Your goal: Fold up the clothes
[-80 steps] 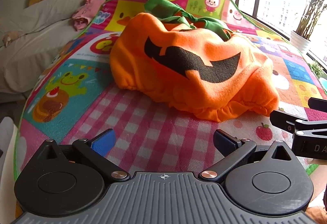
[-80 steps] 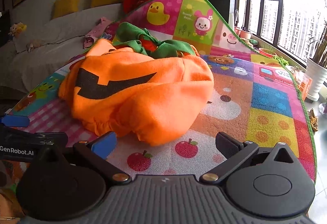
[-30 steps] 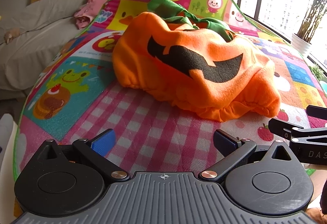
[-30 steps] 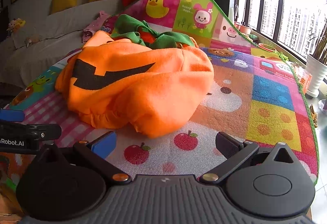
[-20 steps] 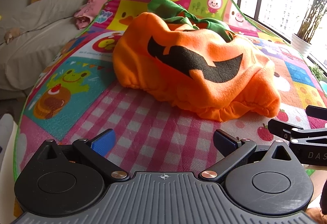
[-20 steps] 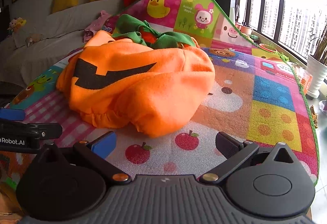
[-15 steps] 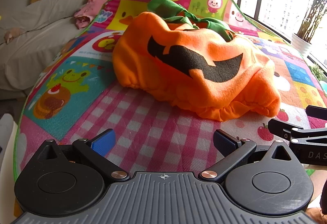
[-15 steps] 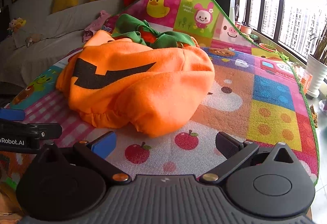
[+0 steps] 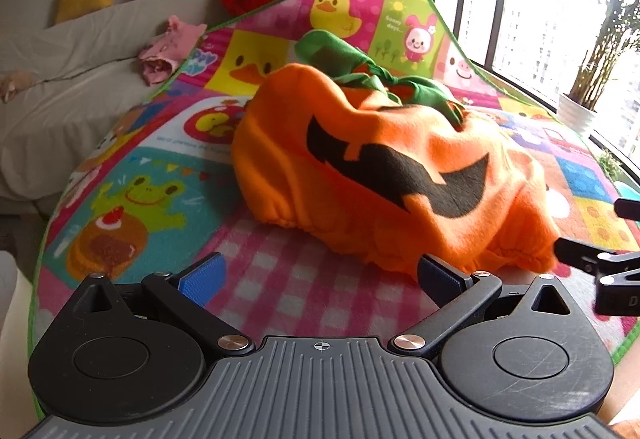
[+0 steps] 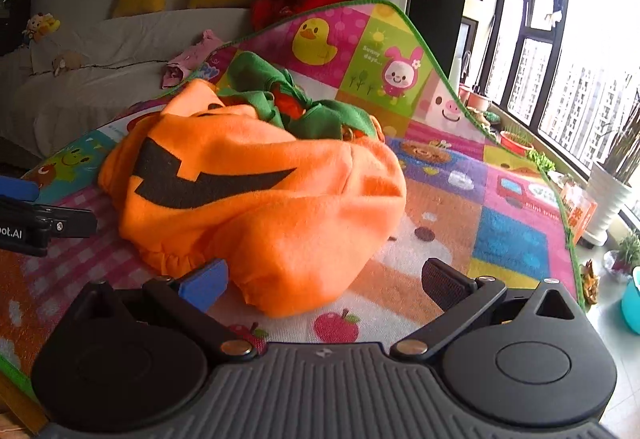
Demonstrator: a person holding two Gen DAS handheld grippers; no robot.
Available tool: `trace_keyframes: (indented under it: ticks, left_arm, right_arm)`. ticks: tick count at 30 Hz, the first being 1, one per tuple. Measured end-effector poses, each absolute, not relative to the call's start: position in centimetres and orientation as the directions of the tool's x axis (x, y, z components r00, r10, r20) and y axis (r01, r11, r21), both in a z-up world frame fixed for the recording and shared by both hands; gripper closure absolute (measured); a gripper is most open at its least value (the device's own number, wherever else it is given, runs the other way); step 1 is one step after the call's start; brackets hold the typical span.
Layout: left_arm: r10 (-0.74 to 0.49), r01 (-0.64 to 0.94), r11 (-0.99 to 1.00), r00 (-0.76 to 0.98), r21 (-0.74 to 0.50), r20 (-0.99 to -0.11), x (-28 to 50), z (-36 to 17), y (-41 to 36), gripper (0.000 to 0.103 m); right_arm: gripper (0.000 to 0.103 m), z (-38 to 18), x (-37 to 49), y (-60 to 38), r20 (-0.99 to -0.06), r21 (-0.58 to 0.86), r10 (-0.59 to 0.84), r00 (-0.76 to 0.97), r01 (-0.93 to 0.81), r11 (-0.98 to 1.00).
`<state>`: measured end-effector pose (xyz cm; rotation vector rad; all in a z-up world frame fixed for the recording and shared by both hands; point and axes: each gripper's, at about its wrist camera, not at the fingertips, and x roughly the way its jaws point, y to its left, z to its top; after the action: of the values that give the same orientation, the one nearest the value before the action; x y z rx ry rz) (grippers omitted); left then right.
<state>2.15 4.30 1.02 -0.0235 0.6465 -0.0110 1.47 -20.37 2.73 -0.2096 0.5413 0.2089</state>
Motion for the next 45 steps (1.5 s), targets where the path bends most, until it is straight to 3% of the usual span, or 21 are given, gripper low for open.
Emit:
trace_keyframes:
  ticks: [4,7,11,14,16,18,20,25,30,34,37,40,43,45]
  left_arm:
    - [0.014,-0.003,1.0,0.805,0.02,-0.593,4.3,1.6,5.8,0.0]
    - [0.009,0.015,0.999,0.813,0.037,-0.583,5.2,1.9,6.7,0.0]
    - [-0.018,0.081,0.993,0.825,0.087,-0.565,6.0,2.4,6.7,0.0]
    - [-0.066,0.165,0.978,0.824,0.126,-0.563,6.0,2.5,6.0,0.0]
    - [-0.101,0.229,0.961,0.814,0.156,-0.571,6.0,2.3,5.0,0.0]
    - [-0.126,0.285,0.939,0.804,0.19,-0.582,6.2,1.8,3.8,0.0]
    - [-0.124,0.316,0.919,0.8,0.237,-0.587,6.8,1.2,2.5,0.0]
    - [-0.021,0.244,0.913,0.828,0.326,-0.56,11.3,0.2,1.1,0.0]
    - [0.161,0.046,0.93,0.84,0.365,-0.518,16.9,0.7,3.4,0.0]
    - [0.199,-0.021,0.943,0.836,0.332,-0.512,18.3,1.4,5.3,0.0]
    - [0.217,-0.001,0.922,0.829,0.387,-0.515,18.0,0.9,5.5,0.0]
    - [0.276,-0.033,0.88,0.847,0.474,-0.454,17.0,1.6,6.2,0.0]
    - [0.389,-0.208,0.839,0.875,0.503,-0.287,16.2,5.8,7.6,0.0]
    - [0.468,-0.353,0.816,0.868,0.458,-0.166,15.6,9.6,9.1,0.0]
  right_arm:
    - [0.0,3.4,4.0,-19.8,-0.541,-0.119,0.184,0.821,-0.292,0.949]
    - [0.0,2.7,5.0,-17.9,-0.582,-0.132,0.274,0.765,-0.421,0.897]
    - [0.0,-0.2,5.2,-13.9,-0.648,-0.291,0.281,0.708,-0.571,0.768]
    - [0.0,-0.9,4.9,-12.5,-0.579,-0.469,0.255,0.774,-0.572,0.673]
    - [0.0,0.3,6.2,-12.5,-0.461,-0.574,0.173,0.871,-0.441,0.691]
    - [0.0,2.7,8.4,-13.3,-0.317,-0.6,0.07,0.946,-0.257,0.757]
    - [0.0,5.6,10.4,-15.2,-0.274,-0.516,0.028,0.961,-0.172,0.839]
    - [0.0,8.5,12.0,-18.7,-0.351,-0.368,0.1,0.931,-0.235,0.9]
    - [0.0,5.9,10.8,-19.1,-0.46,-0.375,0.159,0.874,-0.353,0.857]
    - [0.0,1.7,8.0,-16.3,-0.529,-0.489,0.187,0.828,-0.477,0.73]
    - [0.0,-0.3,8.5,-14.8,-0.421,-0.64,0.061,0.905,-0.344,0.687]
    - [0.0,2.3,10.4,-16.2,-0.204,-0.682,-0.079,0.976,-0.084,0.726]
    - [0.0,6.9,12.3,-18.7,0.033,-0.673,-0.249,0.968,0.205,0.71]
    - [0.0,10.0,12.9,-20.5,0.106,-0.626,-0.322,0.941,0.315,0.713]
